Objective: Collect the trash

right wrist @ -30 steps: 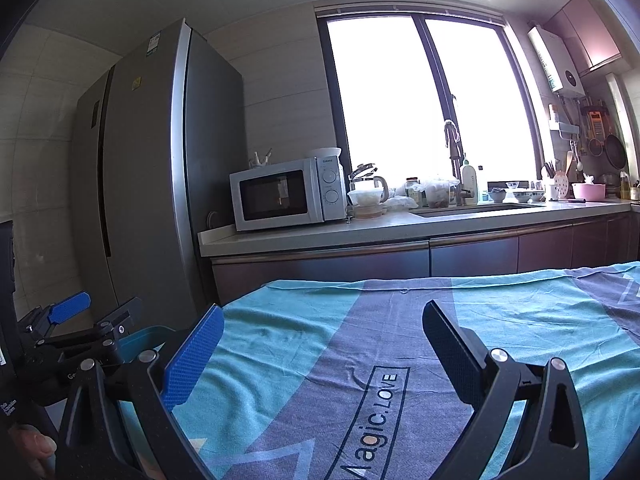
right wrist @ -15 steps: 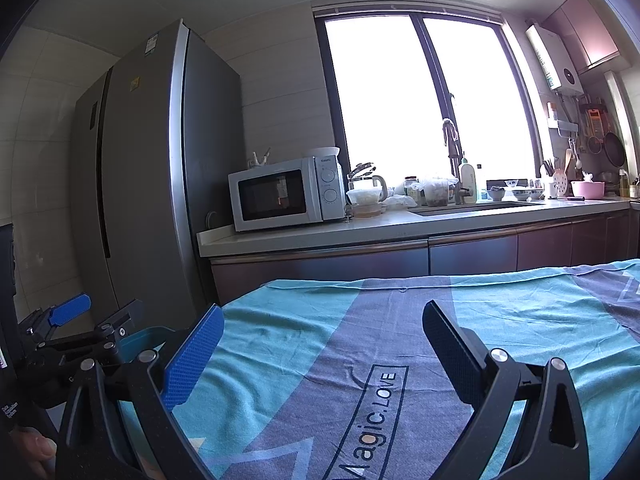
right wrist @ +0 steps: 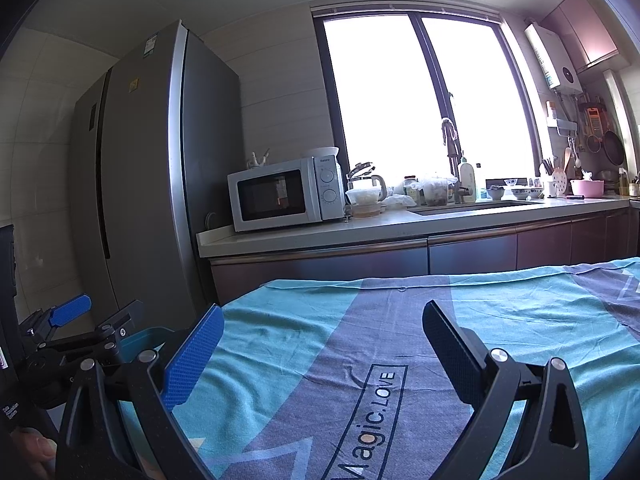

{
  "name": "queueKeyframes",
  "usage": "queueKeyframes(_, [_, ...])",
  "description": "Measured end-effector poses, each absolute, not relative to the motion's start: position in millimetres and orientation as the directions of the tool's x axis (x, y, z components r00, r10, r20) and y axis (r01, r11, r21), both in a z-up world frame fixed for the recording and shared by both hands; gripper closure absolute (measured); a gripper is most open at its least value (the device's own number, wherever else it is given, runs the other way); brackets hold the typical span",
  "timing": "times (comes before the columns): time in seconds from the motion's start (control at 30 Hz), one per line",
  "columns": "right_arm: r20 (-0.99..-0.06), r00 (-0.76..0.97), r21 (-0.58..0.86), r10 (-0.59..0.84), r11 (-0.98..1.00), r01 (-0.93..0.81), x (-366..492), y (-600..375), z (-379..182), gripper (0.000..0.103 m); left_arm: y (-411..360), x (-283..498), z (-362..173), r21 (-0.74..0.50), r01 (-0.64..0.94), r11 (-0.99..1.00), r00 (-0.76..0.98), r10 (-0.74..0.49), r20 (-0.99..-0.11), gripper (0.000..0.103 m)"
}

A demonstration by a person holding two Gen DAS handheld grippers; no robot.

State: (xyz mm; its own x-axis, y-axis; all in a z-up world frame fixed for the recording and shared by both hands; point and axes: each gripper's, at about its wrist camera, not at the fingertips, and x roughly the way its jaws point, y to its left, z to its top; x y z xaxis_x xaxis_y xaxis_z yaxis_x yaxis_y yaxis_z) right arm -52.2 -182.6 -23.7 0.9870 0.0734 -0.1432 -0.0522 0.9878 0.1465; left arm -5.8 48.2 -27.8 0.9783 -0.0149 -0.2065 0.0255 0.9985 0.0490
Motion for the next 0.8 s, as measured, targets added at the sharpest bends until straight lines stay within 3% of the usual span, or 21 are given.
queueKeyframes(0.8, [-0.146, 0.987, 0.151, 0.067, 0.988, -0.045, -51.5, -179.9, -24.6, 0.007, 46.4, -4.1, -29.1, 0.052, 0.036, 0.998, 0.976, -0.024, -0.215, 0.006])
